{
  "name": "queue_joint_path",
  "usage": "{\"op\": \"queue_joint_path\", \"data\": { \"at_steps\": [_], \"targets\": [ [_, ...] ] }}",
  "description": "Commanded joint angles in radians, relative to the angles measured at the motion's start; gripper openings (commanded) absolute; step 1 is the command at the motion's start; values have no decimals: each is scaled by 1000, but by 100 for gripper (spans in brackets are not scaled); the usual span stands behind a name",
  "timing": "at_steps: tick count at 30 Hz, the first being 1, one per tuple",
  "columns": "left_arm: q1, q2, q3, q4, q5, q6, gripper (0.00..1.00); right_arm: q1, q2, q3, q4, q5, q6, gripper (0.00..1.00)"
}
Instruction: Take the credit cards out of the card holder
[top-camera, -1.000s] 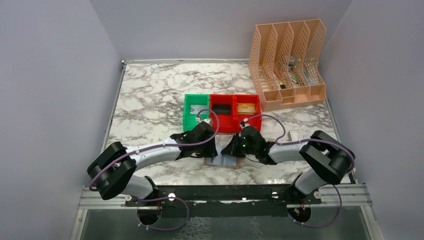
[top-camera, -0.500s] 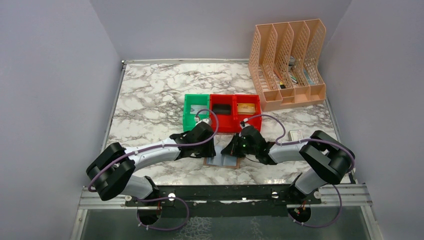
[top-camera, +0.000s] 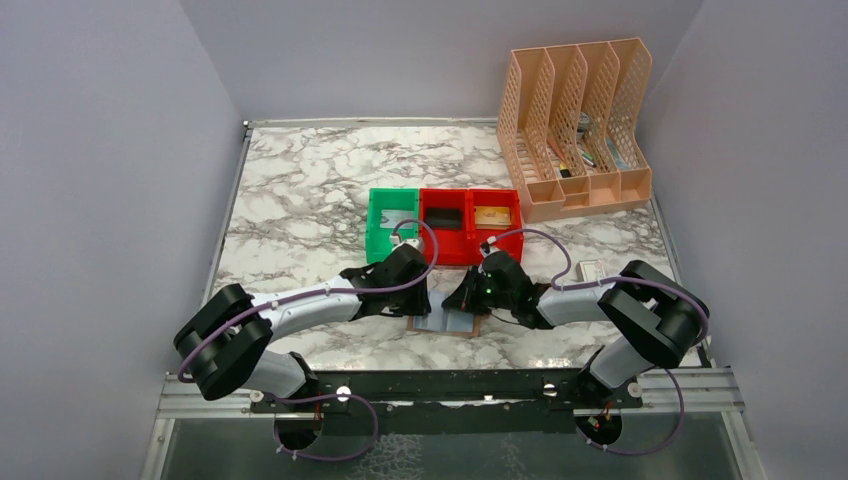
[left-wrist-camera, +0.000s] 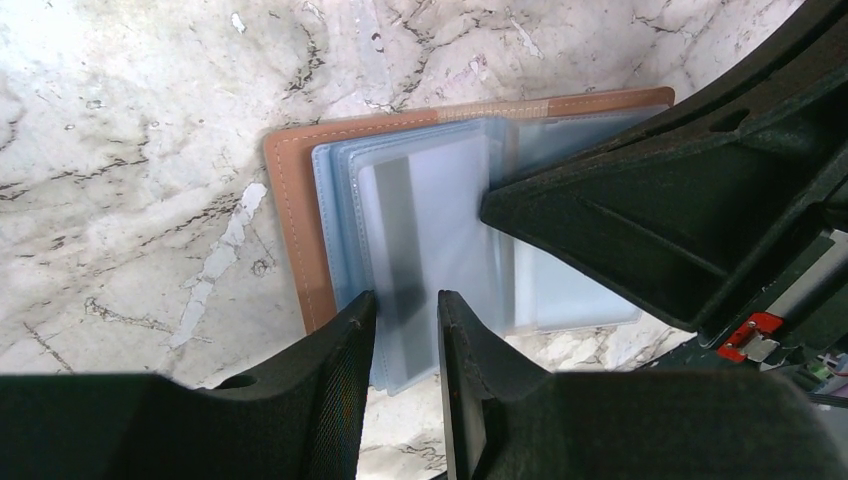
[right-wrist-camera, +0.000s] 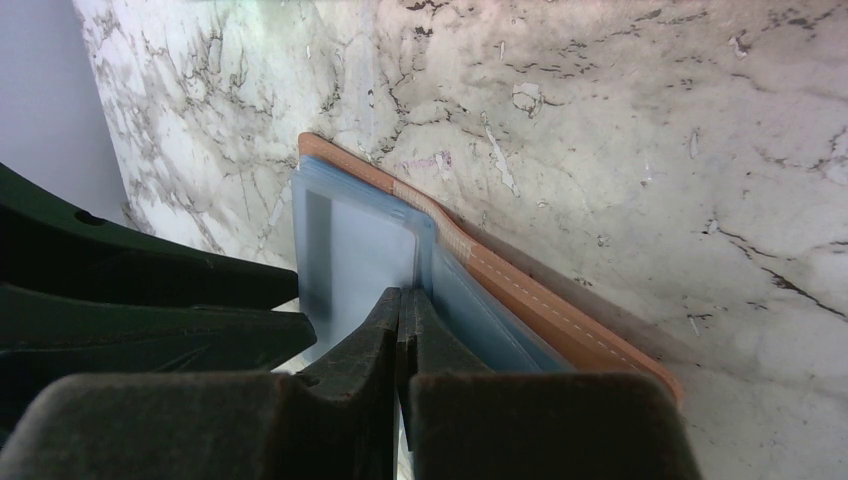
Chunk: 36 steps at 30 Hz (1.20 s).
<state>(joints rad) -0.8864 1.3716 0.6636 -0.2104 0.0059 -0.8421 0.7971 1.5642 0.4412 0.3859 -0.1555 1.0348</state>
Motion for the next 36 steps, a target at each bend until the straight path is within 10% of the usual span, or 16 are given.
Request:
{"op": "queue_joint_path", "data": {
  "at_steps": [1, 36],
  "targets": [
    [-15, 2, -2, 40, 35, 3, 32, -13, 75, -55, -243, 114, -59, 1],
    [-16, -80, 2, 97, 104, -12, 24, -15, 55, -46, -218, 77, -73, 1]
  ]
}}
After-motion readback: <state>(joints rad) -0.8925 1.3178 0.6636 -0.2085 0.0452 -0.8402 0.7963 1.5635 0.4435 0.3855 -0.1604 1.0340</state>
